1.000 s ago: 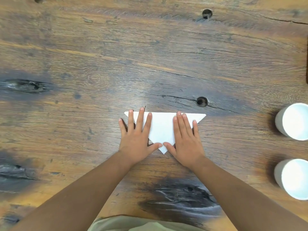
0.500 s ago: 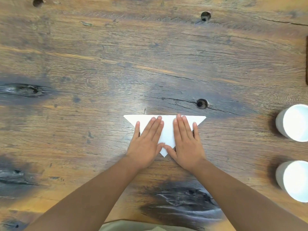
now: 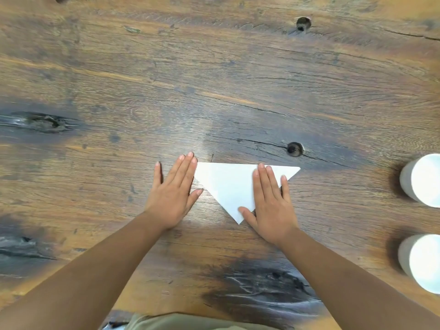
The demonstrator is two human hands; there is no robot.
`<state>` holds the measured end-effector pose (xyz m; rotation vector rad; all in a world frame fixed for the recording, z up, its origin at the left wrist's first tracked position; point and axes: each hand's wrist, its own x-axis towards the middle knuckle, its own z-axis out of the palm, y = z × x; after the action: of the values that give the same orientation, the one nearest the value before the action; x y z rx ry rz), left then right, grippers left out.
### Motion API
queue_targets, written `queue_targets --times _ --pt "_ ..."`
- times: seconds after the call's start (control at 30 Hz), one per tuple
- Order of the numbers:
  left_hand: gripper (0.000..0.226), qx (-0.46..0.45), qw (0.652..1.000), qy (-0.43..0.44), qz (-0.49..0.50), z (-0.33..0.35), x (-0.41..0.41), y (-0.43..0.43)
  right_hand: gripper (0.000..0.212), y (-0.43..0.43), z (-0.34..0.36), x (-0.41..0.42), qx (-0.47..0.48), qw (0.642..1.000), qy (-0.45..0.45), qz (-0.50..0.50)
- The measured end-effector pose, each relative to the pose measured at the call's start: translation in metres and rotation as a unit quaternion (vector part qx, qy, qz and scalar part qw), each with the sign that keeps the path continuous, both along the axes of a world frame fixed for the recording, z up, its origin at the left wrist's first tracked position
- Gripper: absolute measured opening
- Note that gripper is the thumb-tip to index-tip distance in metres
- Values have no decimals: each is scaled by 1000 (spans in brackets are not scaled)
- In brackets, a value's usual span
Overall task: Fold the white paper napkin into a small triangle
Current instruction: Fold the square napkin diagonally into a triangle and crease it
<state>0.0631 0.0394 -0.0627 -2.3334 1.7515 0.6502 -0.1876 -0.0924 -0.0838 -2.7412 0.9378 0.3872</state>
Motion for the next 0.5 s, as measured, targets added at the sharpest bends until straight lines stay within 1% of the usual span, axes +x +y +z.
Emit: queue_targets --times 0.13,0.2,0.33,0.43,0.5 --pt "71 -18 998 23 59 7 -19 -8 90 0 2 0 3 1000 -1 1" --pt "70 -39 996 48 67 13 -34 -13 90 0 3 0 5 1000 -1 0" --pt "69 -29 996 87 6 18 -75 -28 88 1 5 0 15 1000 6 -3" --pt "67 -4 997 66 -37 12 -101 -42 84 1 5 0 20 1000 4 -3" --pt "67 9 997 59 -38 7 -104 -47 83 1 5 0 22 1000 7 -2"
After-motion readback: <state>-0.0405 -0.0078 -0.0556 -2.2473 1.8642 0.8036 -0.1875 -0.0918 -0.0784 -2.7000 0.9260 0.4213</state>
